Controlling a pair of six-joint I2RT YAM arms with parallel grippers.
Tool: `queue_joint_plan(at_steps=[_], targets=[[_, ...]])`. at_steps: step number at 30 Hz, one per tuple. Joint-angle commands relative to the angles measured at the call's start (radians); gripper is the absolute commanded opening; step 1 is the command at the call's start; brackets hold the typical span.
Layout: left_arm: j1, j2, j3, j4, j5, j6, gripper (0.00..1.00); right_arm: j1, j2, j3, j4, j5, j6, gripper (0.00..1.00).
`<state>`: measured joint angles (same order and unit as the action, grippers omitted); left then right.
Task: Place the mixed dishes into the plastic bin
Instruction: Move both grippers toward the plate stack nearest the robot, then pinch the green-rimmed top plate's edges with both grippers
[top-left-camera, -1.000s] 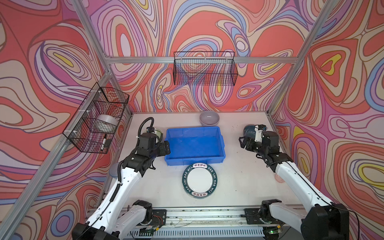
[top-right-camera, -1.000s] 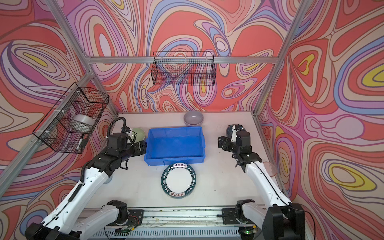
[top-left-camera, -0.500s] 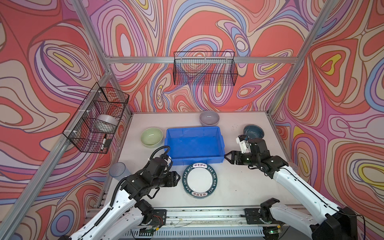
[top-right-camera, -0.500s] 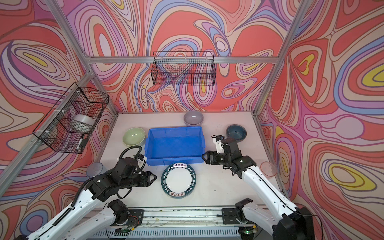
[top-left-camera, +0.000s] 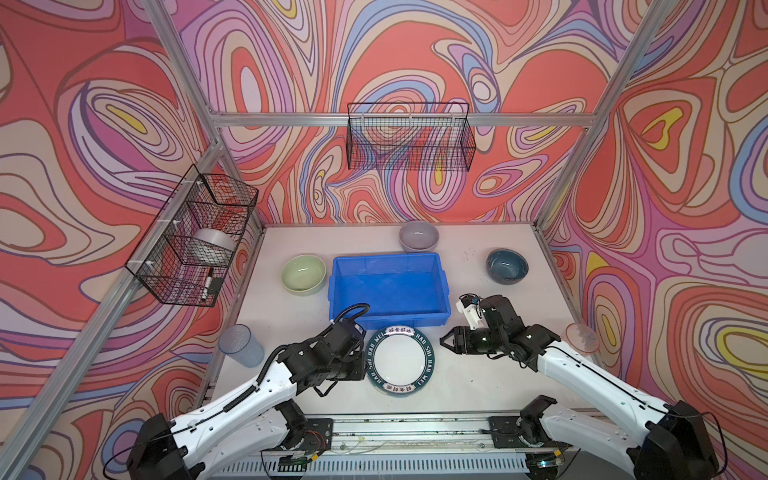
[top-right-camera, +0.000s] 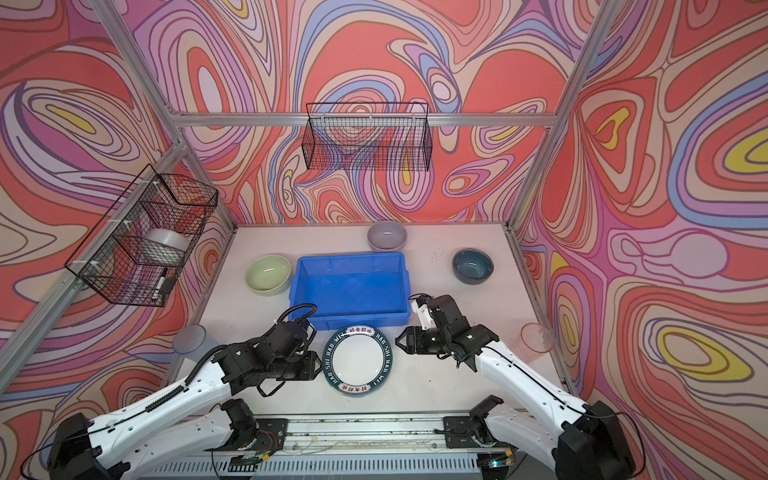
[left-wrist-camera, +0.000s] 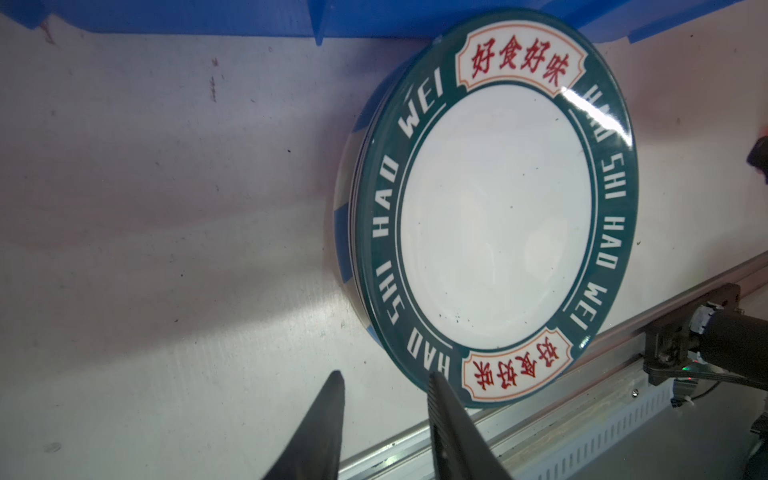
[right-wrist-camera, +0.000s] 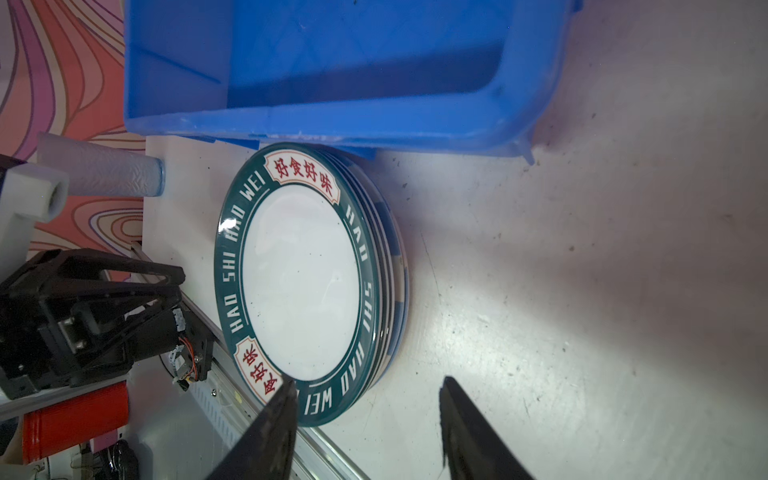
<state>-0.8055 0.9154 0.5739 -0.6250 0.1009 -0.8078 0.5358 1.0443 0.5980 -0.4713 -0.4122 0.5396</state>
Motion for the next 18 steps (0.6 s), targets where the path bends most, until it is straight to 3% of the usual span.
queue_joint_plan(at_steps=[1,9,18], targets=[[-0.004,0.001,-0.031,0.050,-0.038,-0.028,0.36,0.031,0.023,-0.027,0.070,0.016,0.045,0.52],[-0.004,0.018,-0.093,0.122,-0.048,-0.037,0.27,0.120,0.114,-0.043,0.154,0.042,0.079,0.46],[-0.004,0.041,-0.103,0.169,-0.047,-0.040,0.25,0.135,0.158,-0.056,0.196,0.067,0.093,0.43]])
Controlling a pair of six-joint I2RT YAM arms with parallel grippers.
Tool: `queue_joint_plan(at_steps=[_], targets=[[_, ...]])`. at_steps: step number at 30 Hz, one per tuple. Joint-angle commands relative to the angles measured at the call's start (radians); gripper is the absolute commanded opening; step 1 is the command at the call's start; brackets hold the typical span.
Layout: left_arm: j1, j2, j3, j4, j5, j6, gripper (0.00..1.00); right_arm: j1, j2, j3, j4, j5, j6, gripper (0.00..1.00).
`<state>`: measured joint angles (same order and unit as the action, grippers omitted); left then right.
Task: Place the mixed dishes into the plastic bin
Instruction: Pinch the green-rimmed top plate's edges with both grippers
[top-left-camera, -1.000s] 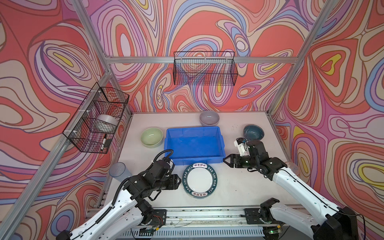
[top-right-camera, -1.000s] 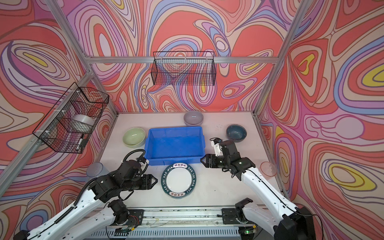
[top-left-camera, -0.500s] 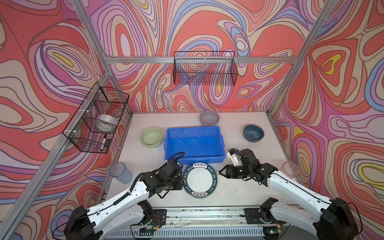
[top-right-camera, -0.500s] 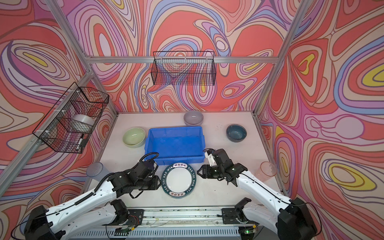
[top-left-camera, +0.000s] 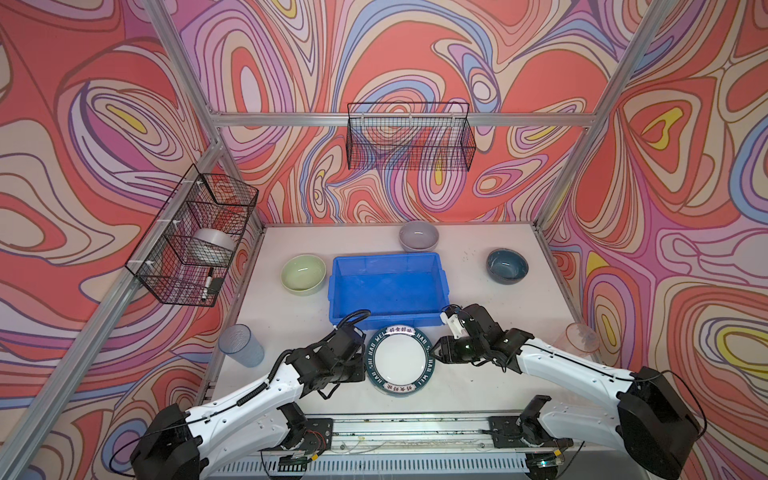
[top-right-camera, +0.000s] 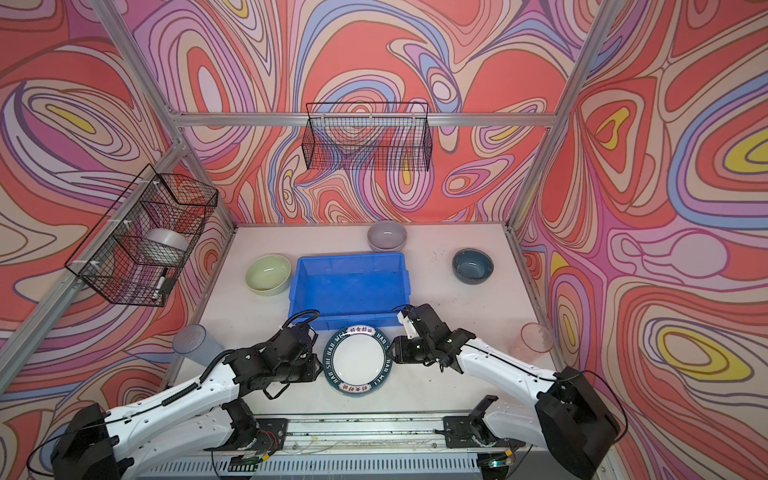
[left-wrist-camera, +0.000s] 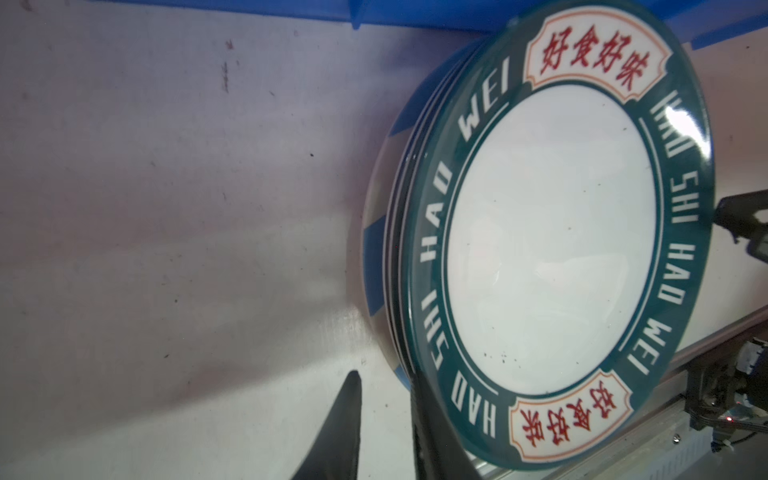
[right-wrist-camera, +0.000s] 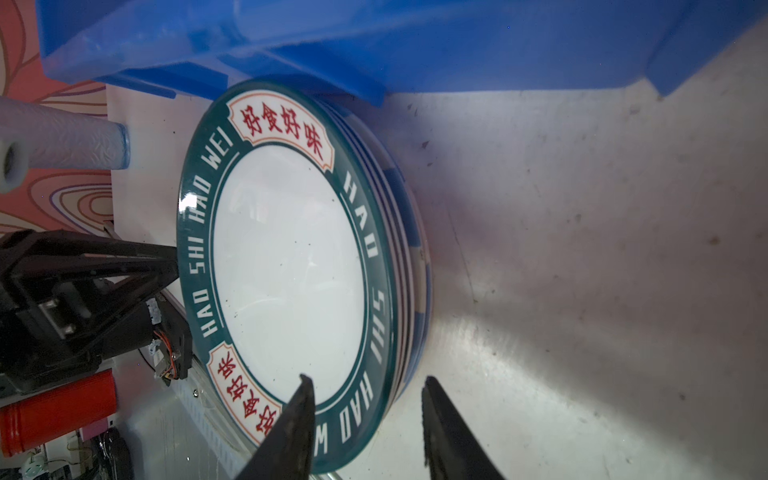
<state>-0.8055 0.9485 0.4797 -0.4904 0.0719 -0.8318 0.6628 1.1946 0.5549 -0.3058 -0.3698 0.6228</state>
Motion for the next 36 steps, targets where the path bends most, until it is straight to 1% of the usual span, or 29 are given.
queue_joint_plan(at_steps=[1,12,22,25,28,36], targets=[[-0.004,0.010,-0.009,0.036,-0.017,-0.016,0.24,0.008,0.008,-0.016,0.034,0.025,0.011,0.43],[-0.005,-0.004,0.010,0.042,-0.011,-0.015,0.25,0.008,0.020,-0.021,0.056,0.031,0.021,0.41],[-0.003,0.072,0.022,0.104,-0.003,-0.013,0.23,0.008,0.032,-0.026,0.083,0.022,0.031,0.38],[-0.005,0.087,0.027,0.110,-0.006,-0.009,0.18,0.008,0.027,-0.025,0.087,0.017,0.033,0.36],[-0.004,0.100,0.027,0.113,-0.003,-0.007,0.09,0.008,0.022,-0.024,0.092,0.010,0.034,0.35],[-0.004,0.122,0.021,0.123,-0.006,-0.012,0.06,0.008,0.013,-0.025,0.130,-0.041,0.051,0.33]])
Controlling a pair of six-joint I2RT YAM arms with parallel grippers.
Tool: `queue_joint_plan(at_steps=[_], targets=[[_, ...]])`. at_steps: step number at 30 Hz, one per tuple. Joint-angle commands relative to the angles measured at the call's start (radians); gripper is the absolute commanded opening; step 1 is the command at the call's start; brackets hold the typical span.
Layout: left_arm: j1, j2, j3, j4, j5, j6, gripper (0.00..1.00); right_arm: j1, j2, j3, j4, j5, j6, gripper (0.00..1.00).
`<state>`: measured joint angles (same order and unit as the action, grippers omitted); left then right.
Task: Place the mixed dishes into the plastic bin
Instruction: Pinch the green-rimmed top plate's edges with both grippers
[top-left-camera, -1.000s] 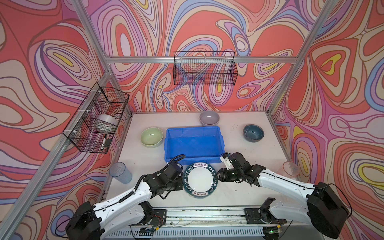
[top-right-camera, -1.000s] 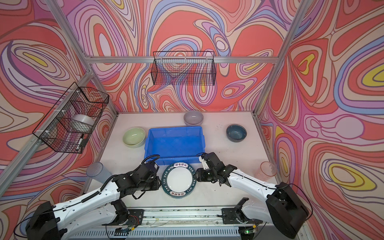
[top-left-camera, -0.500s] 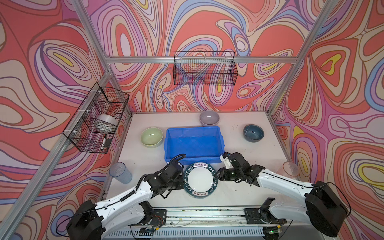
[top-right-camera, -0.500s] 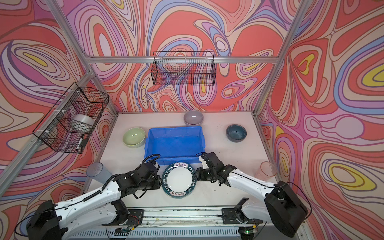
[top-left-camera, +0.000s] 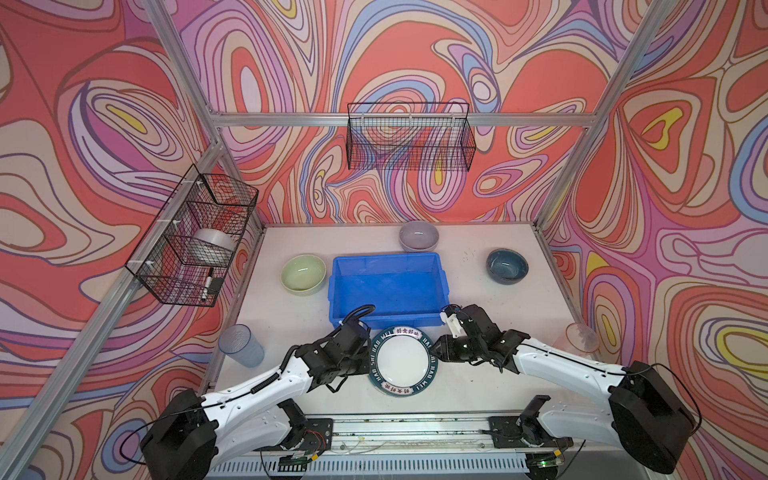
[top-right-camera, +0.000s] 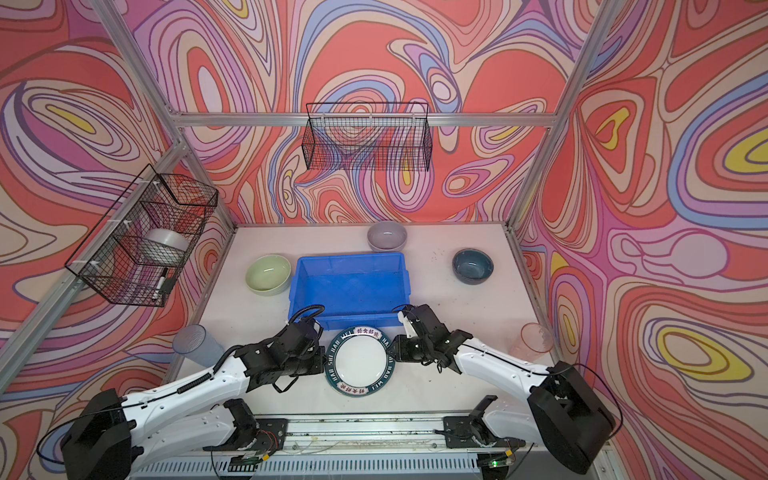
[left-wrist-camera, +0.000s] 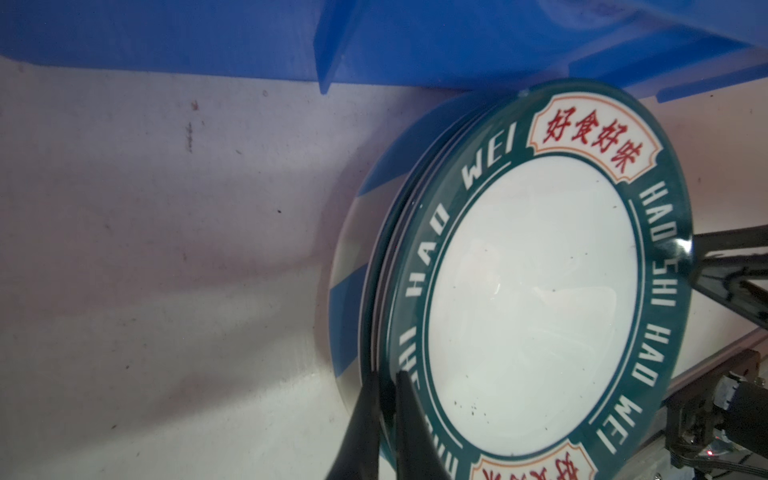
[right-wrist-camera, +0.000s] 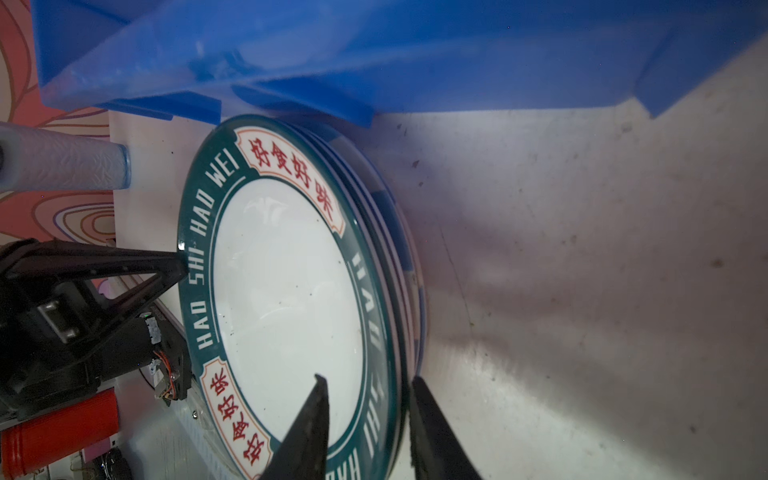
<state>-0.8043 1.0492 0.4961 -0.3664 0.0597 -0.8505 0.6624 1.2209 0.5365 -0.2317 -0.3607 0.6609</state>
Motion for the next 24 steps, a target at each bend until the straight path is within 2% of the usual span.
queue_joint_plan(at_steps=[1,16,24], targets=[[-0.005,0.022,0.005,0.000,0.005,0.006,0.05,0.008,-0.015,-0.008,0.061,-0.054,0.015,0.33],[-0.006,0.028,0.009,-0.012,-0.008,0.007,0.04,0.009,-0.047,0.061,-0.050,-0.046,-0.013,0.31],[-0.006,0.033,0.004,-0.003,-0.011,0.004,0.04,0.008,-0.031,0.032,0.021,-0.076,0.018,0.28]])
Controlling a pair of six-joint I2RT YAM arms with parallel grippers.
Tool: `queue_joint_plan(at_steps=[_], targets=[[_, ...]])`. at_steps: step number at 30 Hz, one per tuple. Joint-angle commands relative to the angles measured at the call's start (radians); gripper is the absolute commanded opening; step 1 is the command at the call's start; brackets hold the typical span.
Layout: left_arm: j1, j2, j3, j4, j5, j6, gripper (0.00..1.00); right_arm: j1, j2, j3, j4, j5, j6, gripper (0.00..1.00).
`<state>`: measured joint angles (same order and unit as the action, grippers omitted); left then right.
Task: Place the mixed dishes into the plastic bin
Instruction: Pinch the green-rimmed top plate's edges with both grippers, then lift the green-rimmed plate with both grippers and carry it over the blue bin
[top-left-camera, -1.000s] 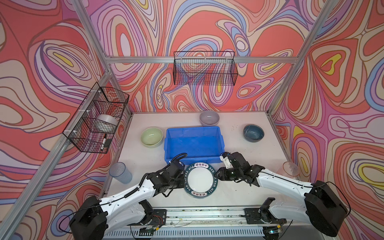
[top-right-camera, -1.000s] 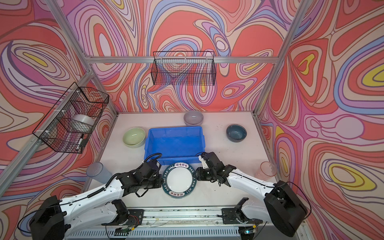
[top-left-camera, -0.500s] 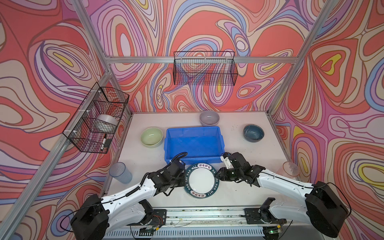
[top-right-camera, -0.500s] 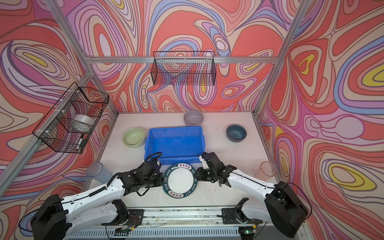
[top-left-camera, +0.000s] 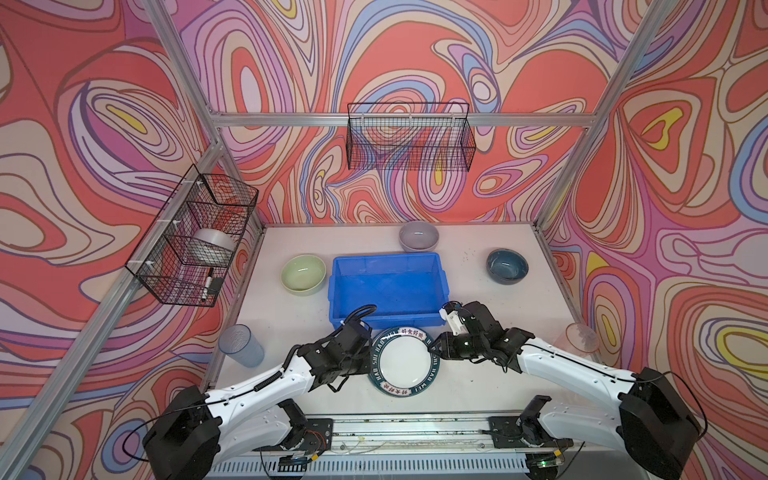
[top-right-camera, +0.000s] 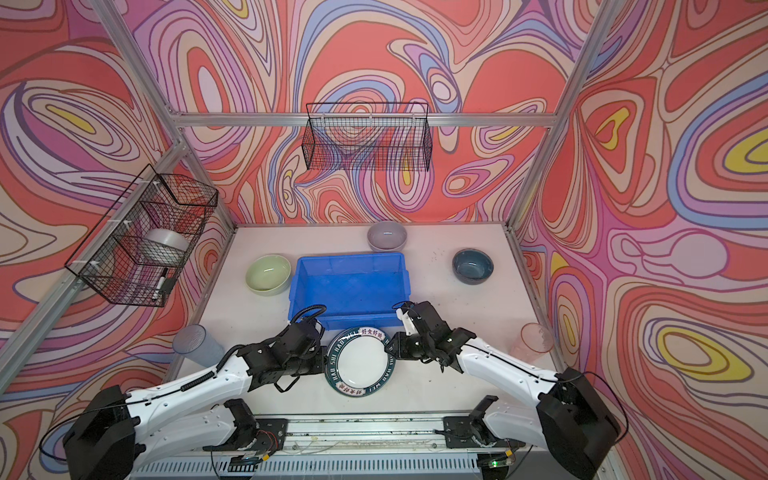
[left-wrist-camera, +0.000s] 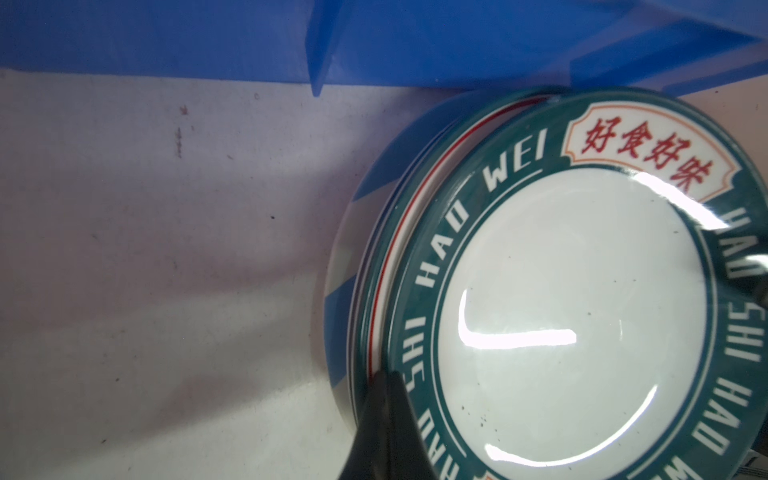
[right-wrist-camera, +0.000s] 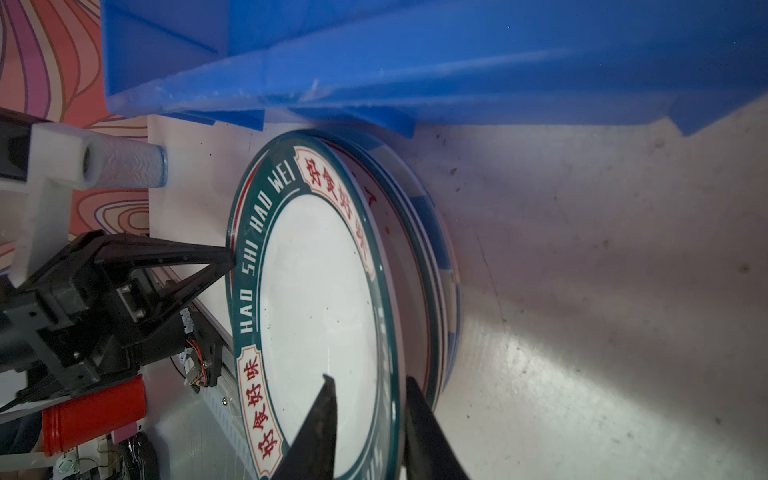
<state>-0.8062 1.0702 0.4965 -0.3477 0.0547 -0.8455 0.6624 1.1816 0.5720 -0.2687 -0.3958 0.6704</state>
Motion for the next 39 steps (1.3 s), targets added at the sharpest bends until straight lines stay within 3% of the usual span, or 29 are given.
queue_joint_plan(at_steps=[1,9,15,19,25,31,34,39], targets=[[-0.004,0.014,0.002,-0.017,-0.005,-0.001,0.04,0.008,0.016,-0.011,0.078,-0.047,0.017,0.28],[-0.004,0.009,0.002,-0.014,0.008,-0.002,0.04,0.008,0.049,-0.040,0.134,-0.068,0.046,0.17],[-0.003,-0.024,0.007,-0.031,0.013,0.001,0.04,0.008,0.016,-0.025,0.042,-0.029,0.038,0.08],[-0.003,-0.056,0.075,-0.134,-0.017,0.036,0.06,0.008,-0.016,-0.017,-0.025,0.004,0.030,0.03],[-0.004,-0.103,0.188,-0.336,-0.093,0.042,0.31,0.008,-0.047,0.007,-0.106,0.008,-0.004,0.00],[0.002,-0.110,0.307,-0.515,-0.236,0.082,0.54,0.008,-0.114,0.106,-0.300,0.028,-0.152,0.00],[0.025,-0.107,0.362,-0.601,-0.289,0.109,0.57,0.008,-0.123,0.176,-0.395,0.043,-0.186,0.00],[0.146,-0.143,0.386,-0.591,-0.224,0.187,0.58,0.006,-0.113,0.271,-0.433,0.011,-0.195,0.00]])
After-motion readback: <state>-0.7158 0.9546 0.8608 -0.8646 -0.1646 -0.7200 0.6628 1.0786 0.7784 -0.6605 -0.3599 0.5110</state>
